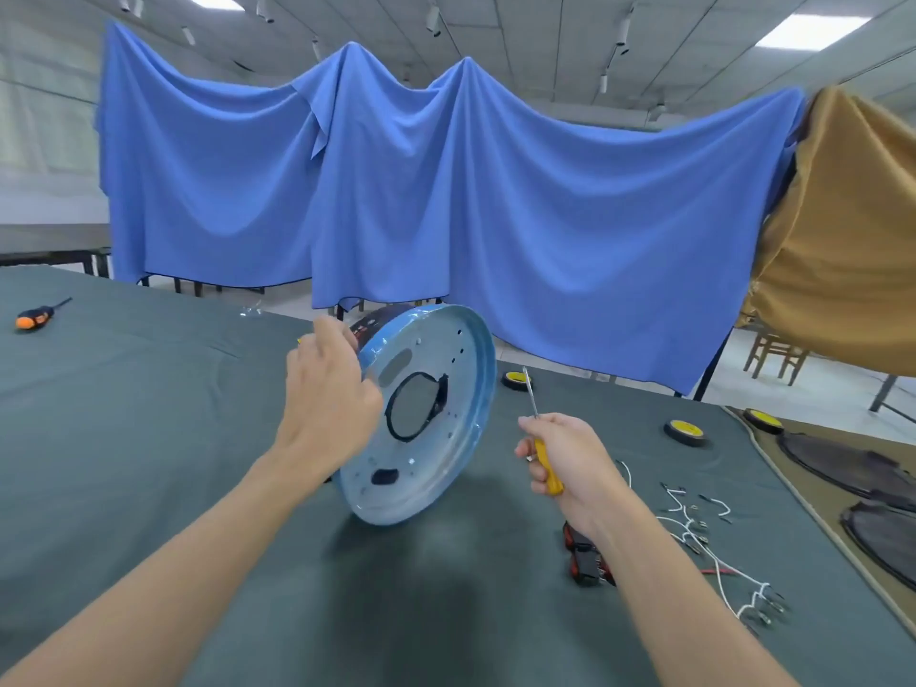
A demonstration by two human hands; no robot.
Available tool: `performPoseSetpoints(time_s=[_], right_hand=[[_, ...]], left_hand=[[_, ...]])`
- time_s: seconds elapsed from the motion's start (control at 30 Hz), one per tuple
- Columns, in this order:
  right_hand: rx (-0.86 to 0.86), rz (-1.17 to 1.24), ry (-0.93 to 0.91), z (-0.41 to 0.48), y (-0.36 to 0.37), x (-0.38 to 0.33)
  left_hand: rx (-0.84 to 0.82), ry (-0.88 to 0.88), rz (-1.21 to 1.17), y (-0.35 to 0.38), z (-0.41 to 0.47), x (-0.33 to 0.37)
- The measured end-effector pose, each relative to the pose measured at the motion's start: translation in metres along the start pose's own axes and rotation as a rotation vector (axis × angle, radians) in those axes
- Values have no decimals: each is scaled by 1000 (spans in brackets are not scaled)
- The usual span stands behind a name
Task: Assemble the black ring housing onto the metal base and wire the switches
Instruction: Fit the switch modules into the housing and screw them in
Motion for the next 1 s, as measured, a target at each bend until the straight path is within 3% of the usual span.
performPoseSetpoints(time_s=[0.3, 0.63, 0.83, 1.0], right_hand=[[3, 128, 17, -6, -5, 5], [161, 110, 93, 0, -5, 51], [329, 4, 76, 0, -10, 75], [316, -22, 30, 1, 1, 82]], left_hand=[[61, 630, 548, 21, -36, 22], [48, 1141, 387, 53, -112, 16], [60, 1189, 355, 60, -132, -1], [39, 1197, 216, 55, -137, -5]])
Point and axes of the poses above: each hand's wrist, its own z-axis towards the middle knuckle, its own y-axis out of the palm, x = y × z, the point moved 8 cm from there along z, towards the middle knuckle, and after that the axes turned 9 degrees about x, right-handed, at the moved point
